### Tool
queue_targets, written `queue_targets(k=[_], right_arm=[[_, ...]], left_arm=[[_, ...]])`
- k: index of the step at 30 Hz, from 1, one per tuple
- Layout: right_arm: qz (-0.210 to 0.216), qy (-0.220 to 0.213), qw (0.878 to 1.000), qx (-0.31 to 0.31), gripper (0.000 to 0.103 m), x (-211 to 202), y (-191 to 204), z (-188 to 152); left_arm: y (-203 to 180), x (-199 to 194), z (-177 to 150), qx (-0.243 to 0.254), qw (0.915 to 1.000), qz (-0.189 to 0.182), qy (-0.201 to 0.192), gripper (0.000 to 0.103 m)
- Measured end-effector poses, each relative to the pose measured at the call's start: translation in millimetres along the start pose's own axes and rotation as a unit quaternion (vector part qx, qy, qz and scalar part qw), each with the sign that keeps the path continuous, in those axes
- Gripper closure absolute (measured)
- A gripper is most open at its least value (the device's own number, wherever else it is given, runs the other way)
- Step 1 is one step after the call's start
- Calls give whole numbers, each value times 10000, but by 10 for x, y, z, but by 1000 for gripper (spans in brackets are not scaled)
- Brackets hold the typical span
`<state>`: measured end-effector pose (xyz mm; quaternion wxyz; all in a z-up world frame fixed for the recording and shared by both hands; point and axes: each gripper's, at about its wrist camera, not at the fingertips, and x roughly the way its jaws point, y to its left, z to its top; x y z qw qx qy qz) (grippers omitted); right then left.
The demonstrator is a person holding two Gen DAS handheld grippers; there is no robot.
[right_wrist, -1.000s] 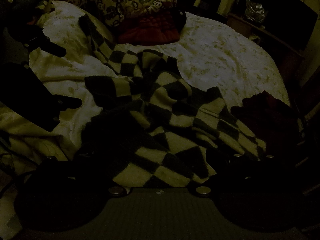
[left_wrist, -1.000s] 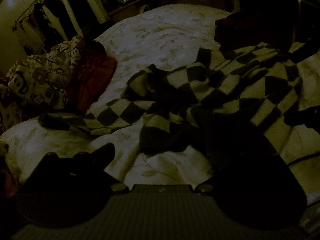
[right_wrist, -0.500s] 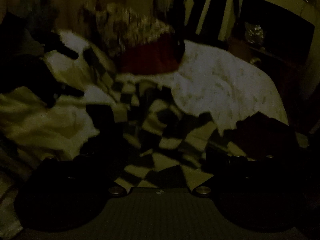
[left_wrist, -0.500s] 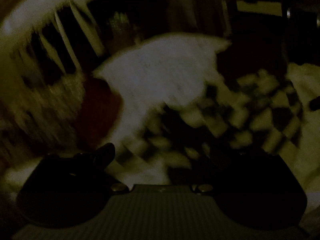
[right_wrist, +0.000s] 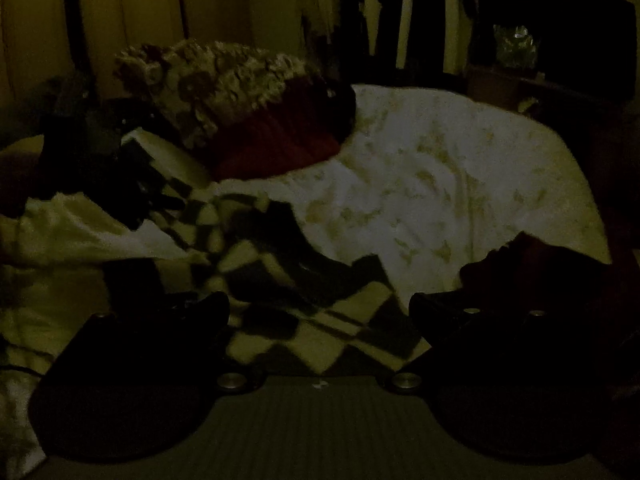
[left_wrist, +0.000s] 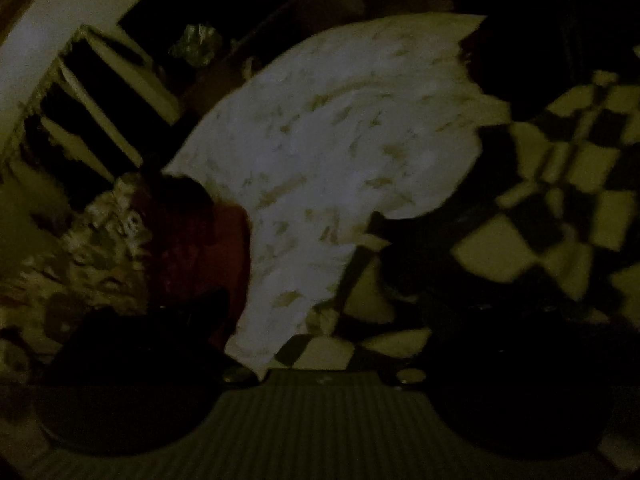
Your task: Fold small clothes
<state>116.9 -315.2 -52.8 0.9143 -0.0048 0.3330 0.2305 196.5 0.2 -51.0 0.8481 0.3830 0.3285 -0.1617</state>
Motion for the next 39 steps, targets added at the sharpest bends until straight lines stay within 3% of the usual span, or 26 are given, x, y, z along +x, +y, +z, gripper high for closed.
queue_targets(k=[5,8,10,12,14,17,19,20,22,23,24,25,26,28,31,34,36,37,39], right_arm=[[338,217,9991,133,0,478,-406,16],[422,409,9983,36,0,787,-588,77],[563,575,9968,29,0,983,-677,103],[632,711,9955,13,0,1168,-737,119],[735,830,9938,3,0,1300,-777,114],[915,1018,9906,84,0,1453,-808,63],[981,1172,9882,125,0,1547,-826,13],[1025,1233,9870,139,2,1583,-827,-6],[1145,1250,9854,181,15,1592,-816,-55],[1155,1246,9852,218,37,1586,-816,-74],[1185,1236,9849,264,51,1564,-817,-93],[1224,1230,9843,325,74,1534,-825,-110],[1213,1226,9843,384,82,1510,-842,-112],[1279,1064,9851,434,85,1383,-839,-92],[1130,693,9899,498,87,1094,-843,72],[726,288,9965,282,87,799,-908,366],[389,5,9988,280,87,683,-1034,599],[186,-111,9995,221,88,654,-1095,734],[-181,-175,9996,92,88,680,-1212,985]], left_arm=[[416,385,41,-329,9939,-842,-631,0],[689,641,99,-819,9779,-1679,-939,1],[778,834,126,-1094,9714,-1972,-744,7],[795,1063,111,-1026,9714,-2109,-367,28],[806,1225,25,-1045,9680,-2273,-167,41],[796,1363,-127,-1417,9507,-2755,-78,45],[761,1461,-193,-1392,9447,-2970,41,53],[733,1466,-220,-1375,9416,-3071,121,64],[686,1482,-263,-1445,9286,-3410,213,71],[648,1505,-278,-1461,9256,-3476,340,78],[613,1497,-280,-1412,9255,-3490,414,92],[571,1500,-279,-1323,9265,-3490,485,94],[552,1495,-276,-1281,9291,-3427,534,96],[593,1452,-260,-1445,9275,-3421,434,97],[830,1295,-148,-2005,9151,-3498,-4,98],[1049,1143,74,-2236,9165,-3287,-445,98],[1171,1121,270,-2476,9131,-3169,-680,98],[1207,1126,362,-2545,9146,-3056,-735,98],[1221,1193,613,-2407,9329,-2574,-742,98]])
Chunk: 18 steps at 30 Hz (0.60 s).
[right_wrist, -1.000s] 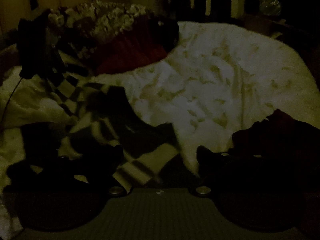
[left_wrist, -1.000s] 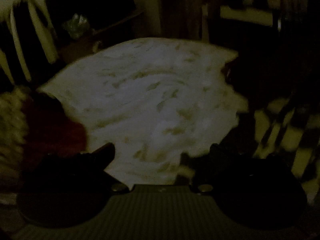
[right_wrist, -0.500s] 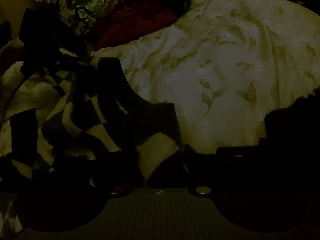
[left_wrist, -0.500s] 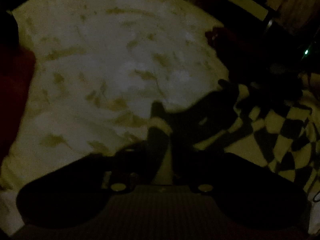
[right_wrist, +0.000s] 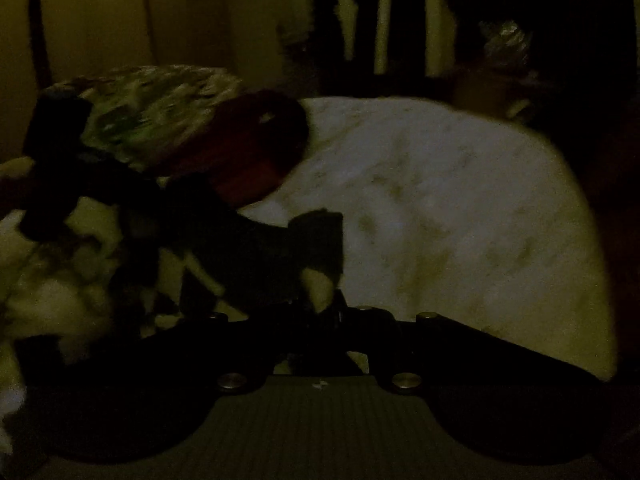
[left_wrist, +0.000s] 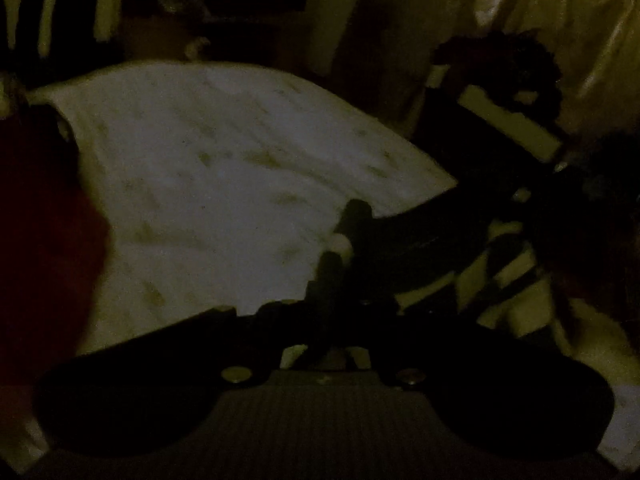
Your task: Fold small clothes
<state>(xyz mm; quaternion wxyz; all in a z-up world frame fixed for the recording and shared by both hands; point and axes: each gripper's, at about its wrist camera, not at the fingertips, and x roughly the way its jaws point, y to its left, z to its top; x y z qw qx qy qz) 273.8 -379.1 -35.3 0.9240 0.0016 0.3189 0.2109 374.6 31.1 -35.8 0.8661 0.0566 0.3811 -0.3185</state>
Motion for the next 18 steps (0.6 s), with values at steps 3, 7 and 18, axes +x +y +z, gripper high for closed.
queue_targets(k=[3,7,18], right_arm=[[-464,-147,9987,-152,88,153,-112,272],[-1011,14,9949,-50,82,589,-252,375],[-745,-85,9971,125,1,588,6,-262]], left_arm=[[-38,242,222,70,9991,419,-18,98],[19,607,266,-231,9957,887,139,93],[156,518,-390,-1067,9848,1225,607,10]])
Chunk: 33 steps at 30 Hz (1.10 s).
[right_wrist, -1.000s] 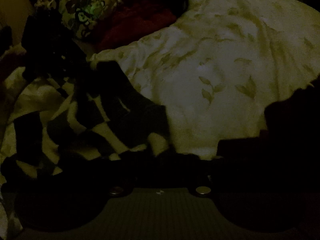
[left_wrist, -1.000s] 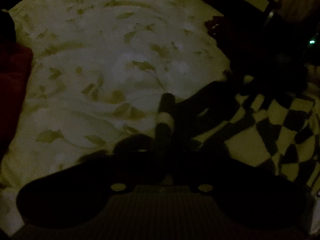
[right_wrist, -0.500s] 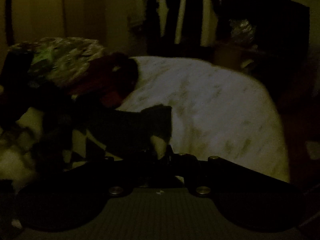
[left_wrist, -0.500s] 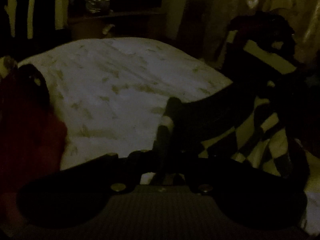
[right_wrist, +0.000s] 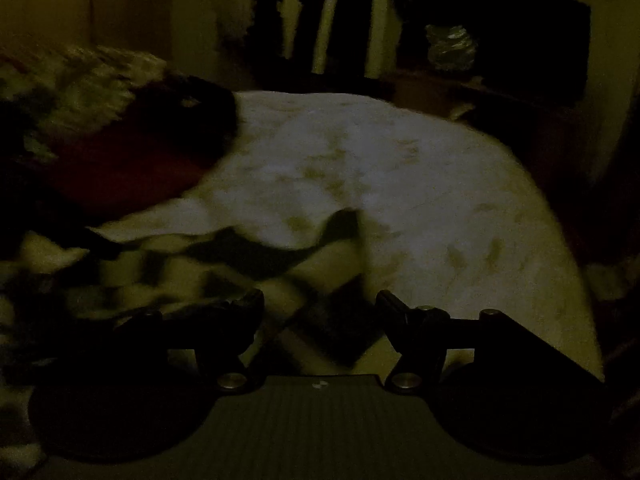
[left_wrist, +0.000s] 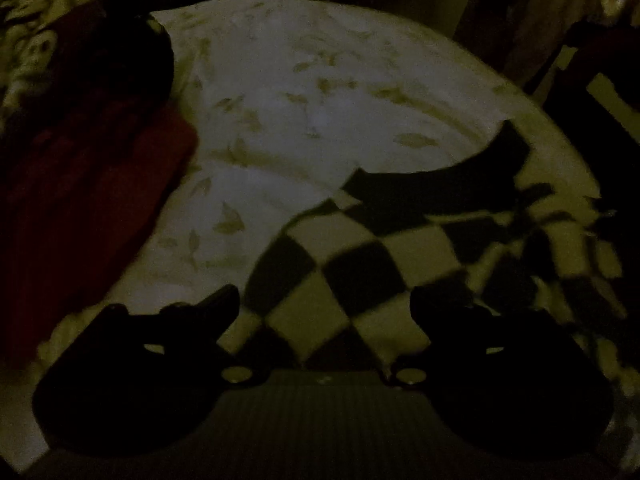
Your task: Fold small clothes
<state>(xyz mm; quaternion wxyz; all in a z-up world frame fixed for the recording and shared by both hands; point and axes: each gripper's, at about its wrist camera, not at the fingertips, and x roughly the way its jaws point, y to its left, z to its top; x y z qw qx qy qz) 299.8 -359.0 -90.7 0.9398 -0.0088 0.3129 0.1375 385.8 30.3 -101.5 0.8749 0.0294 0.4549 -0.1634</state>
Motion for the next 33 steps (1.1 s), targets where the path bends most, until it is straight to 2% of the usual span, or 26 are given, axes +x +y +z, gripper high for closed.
queue_targets(k=[4,8,10,11,15,19,20,22,24,26,28,30,31,32,33], right_arm=[[672,249,9973,162,0,-584,260,-195],[1298,240,9912,62,0,-1241,658,-525],[1604,291,9864,-231,0,-1455,870,-646],[1704,347,9837,-458,0,-1525,984,-693],[1753,600,9735,-1344,0,-1662,1496,-874],[1467,405,9697,-1913,0,-1592,1950,-1042],[1327,373,9691,-2046,0,-1536,2059,-1079],[1073,314,9681,-2242,0,-1421,2244,-1130],[781,450,9622,-2571,0,-1244,2378,-1144],[414,502,9586,-2774,0,-1102,2391,-1179],[150,603,9602,-2722,0,-961,2349,-1162],[-41,764,9584,-2749,0,-852,2324,-1196],[-57,920,9558,-2791,15,-796,2328,-1215],[-18,958,9568,-2744,53,-779,2316,-1229],[50,968,9595,-2644,71,-777,2305,-1240]], left_arm=[[-145,-641,-409,242,9981,-569,-35,10],[-374,-1258,-973,703,9948,-724,-129,6],[-424,-1440,-1209,537,9962,-685,-50,5],[-449,-1475,-1338,437,9961,-745,190,5],[-479,-1602,-1722,208,9954,-672,647,5],[-392,-1712,-2006,143,9987,-151,460,6],[-370,-1708,-2061,77,9992,23,389,10],[-333,-1636,-2124,22,9990,14,441,18],[-296,-1489,-2189,-56,9978,-118,652,37],[-303,-1371,-2195,12,9976,-56,686,46],[-296,-1289,-2196,34,9979,-32,648,51],[-294,-1218,-2214,-43,9978,-123,654,76],[-298,-1185,-2218,-115,9973,-227,693,81],[-316,-1158,-2228,-99,9966,-379,721,87],[-333,-1136,-2238,-44,9963,-453,727,92]])
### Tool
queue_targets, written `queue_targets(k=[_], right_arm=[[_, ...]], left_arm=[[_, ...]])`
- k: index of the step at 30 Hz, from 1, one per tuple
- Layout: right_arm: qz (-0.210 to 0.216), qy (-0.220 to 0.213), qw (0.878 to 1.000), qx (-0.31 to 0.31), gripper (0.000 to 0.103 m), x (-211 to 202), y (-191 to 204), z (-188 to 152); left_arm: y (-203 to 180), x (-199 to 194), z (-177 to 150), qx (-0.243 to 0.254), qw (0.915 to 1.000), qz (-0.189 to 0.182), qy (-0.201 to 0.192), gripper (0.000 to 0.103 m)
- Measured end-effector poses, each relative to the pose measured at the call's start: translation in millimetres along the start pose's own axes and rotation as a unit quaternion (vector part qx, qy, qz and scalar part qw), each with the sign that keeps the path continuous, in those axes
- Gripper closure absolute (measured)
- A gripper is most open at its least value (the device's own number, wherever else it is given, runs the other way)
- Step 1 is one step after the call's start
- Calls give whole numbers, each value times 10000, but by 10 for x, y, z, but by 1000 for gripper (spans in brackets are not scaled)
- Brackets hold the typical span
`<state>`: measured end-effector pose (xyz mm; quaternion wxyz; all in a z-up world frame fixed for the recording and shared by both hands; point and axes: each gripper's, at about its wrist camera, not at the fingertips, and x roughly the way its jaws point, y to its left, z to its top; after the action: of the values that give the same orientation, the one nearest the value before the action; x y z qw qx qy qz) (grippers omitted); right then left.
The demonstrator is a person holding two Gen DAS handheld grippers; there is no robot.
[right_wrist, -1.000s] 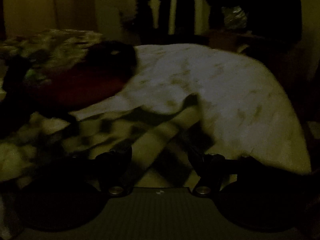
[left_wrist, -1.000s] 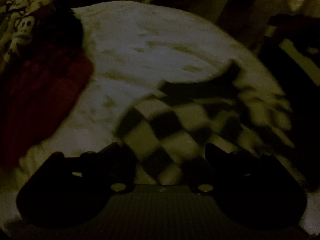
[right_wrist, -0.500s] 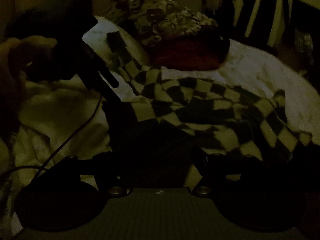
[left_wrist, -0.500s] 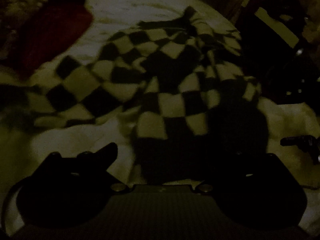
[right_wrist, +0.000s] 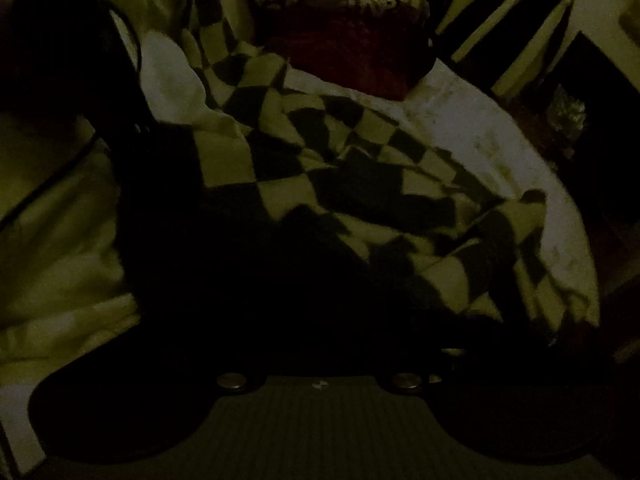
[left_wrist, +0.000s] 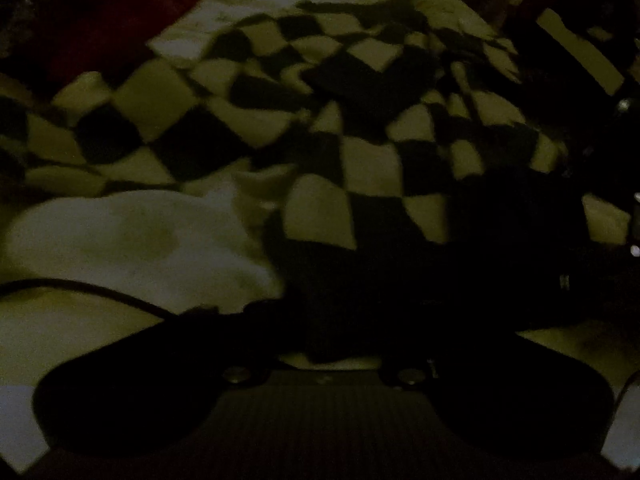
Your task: Fold small clothes
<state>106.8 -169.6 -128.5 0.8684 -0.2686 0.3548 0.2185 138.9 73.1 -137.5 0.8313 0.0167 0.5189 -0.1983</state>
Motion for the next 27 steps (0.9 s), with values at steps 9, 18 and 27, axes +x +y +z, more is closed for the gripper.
queue_targets(k=[9,18,27], right_arm=[[52,-1033,9872,1213,94,-1086,-552,-181],[-327,-777,9602,2664,94,-2023,-963,-1028],[-399,-69,9465,3201,80,-1646,-719,-1750]], left_arm=[[162,-523,33,-488,9932,-836,-642,97],[136,-1106,-143,-266,9918,-1048,-679,98],[292,-905,-336,-451,9963,-637,-354,82]])
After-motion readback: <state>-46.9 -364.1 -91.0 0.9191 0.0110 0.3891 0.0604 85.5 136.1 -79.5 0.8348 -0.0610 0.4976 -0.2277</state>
